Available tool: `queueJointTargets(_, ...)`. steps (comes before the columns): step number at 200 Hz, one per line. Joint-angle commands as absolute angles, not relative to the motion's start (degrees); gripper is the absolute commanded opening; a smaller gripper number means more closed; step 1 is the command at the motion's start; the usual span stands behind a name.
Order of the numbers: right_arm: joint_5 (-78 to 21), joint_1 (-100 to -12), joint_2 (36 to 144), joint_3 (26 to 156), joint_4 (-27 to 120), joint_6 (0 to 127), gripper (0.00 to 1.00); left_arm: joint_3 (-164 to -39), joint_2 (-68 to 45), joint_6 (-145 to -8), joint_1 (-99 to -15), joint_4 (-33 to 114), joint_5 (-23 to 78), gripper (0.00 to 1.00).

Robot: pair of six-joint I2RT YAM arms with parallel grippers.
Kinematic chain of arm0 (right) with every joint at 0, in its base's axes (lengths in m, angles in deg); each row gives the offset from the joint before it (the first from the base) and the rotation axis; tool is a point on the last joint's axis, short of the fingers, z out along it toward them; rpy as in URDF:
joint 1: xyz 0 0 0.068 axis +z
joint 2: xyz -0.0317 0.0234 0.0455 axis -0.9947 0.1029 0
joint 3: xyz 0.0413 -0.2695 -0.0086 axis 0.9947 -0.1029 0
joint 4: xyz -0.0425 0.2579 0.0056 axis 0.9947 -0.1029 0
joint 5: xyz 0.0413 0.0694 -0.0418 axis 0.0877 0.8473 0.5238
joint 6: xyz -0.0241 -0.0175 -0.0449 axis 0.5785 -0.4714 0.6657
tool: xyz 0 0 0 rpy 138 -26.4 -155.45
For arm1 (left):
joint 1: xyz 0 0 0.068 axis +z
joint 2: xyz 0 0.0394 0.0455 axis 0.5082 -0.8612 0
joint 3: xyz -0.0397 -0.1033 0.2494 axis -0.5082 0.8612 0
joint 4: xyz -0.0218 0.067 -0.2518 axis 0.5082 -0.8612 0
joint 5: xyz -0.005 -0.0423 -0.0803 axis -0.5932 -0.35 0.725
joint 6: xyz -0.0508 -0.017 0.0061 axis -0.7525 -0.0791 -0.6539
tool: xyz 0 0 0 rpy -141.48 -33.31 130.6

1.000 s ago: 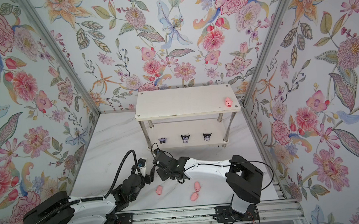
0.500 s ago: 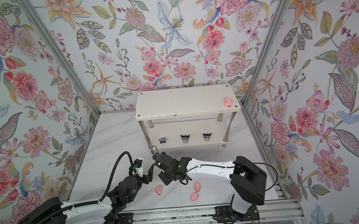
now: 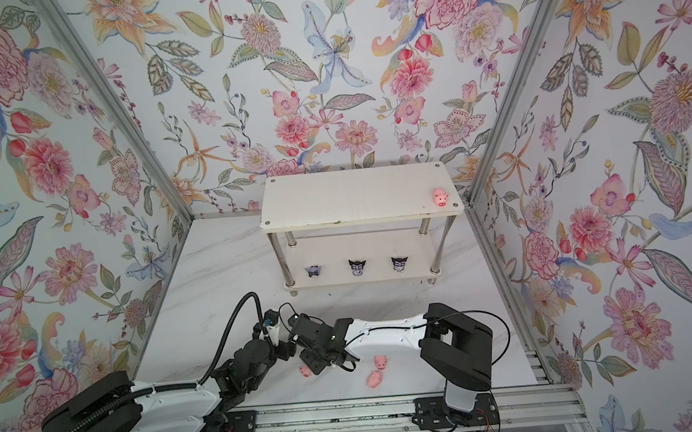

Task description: Place and organize the plastic toys onto the shelf

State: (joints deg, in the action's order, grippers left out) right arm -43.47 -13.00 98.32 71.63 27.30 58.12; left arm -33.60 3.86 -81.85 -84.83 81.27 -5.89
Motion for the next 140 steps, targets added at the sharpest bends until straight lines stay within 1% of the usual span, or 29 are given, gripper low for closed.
queueJointTargets(1, -42.28, -12.81, 93.28, 67.19, 30.71, 52.88, 0.35, -34.54, 3.07, -83.35, -83.98, 84.32, -4.42, 0.77)
queueJointTargets(36, -37.93, -13.29, 91.44, 61.25, 37.53, 47.79, 0.0, -34.42, 2.9, -83.5, -83.94, 84.59, -4.23, 0.77)
queueJointTargets(87, -36.26, -14.19, 96.27, 60.31, 40.51, 45.66, 0.0, -34.41, 2.72, -83.5, -83.99, 84.51, -4.85, 0.77)
queueJointTargets(140, -35.01, -20.48, 98.56, 61.75, 40.9, 48.22, 0.0, -34.51, 2.52, -83.47, -83.97, 84.49, -4.58, 0.77)
